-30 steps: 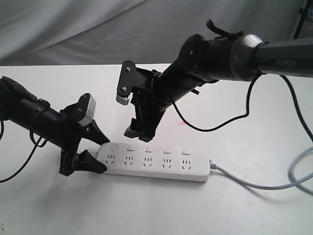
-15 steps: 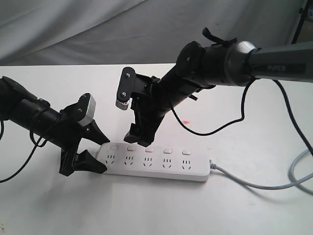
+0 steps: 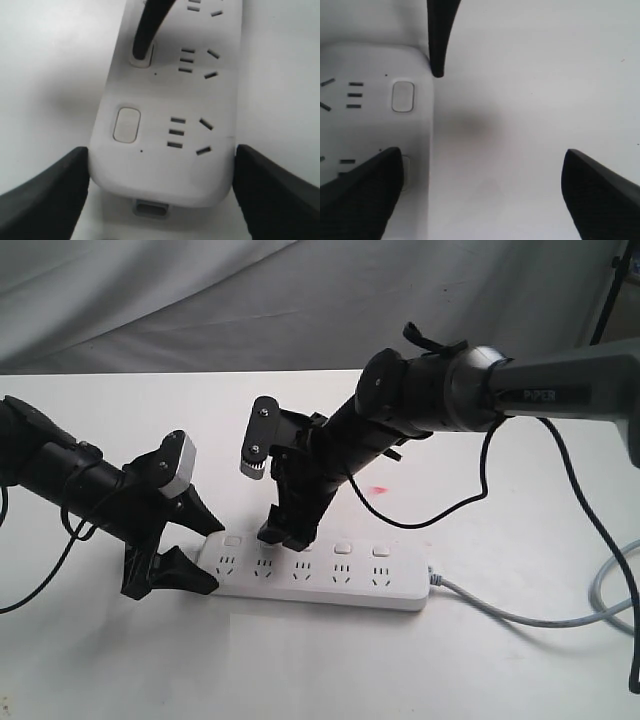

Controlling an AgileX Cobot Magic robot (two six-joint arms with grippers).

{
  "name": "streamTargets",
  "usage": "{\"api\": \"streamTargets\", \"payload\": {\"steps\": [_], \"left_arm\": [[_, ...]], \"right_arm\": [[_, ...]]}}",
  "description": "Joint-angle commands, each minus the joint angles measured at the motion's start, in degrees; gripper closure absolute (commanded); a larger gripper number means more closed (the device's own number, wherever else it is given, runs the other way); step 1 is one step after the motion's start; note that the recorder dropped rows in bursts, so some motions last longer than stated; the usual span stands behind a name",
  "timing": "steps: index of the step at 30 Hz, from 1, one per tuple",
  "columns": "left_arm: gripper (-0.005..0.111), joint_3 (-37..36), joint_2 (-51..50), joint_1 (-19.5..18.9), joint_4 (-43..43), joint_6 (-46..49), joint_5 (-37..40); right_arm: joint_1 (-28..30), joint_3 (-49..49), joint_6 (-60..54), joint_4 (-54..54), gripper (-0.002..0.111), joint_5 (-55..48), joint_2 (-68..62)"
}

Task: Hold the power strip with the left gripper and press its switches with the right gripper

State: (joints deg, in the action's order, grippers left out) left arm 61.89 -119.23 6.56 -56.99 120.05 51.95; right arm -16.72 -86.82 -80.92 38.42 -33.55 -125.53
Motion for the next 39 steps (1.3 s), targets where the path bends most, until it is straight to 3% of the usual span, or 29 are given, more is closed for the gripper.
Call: {"api": "streamTargets", "payload": {"steps": [1, 18, 39], "left_arm": [[0.051, -0.3, -1.5, 0.4, 1.8, -0.1, -3.1], [0.051, -0.3, -1.5, 0.4, 1.8, -0.1, -3.1], [0.051, -0.3, -1.5, 0.4, 1.8, -0.1, -3.1]], "right_arm": [[0.1, 0.4, -0.8, 0.1, 0.029, 0.6, -0.3], [0.1, 4.9, -2.5, -5.1, 0.029, 4.7, -2.9], [0.1, 4.7, -3.0, 3.7, 0.029, 3.4, 7.6]]}}
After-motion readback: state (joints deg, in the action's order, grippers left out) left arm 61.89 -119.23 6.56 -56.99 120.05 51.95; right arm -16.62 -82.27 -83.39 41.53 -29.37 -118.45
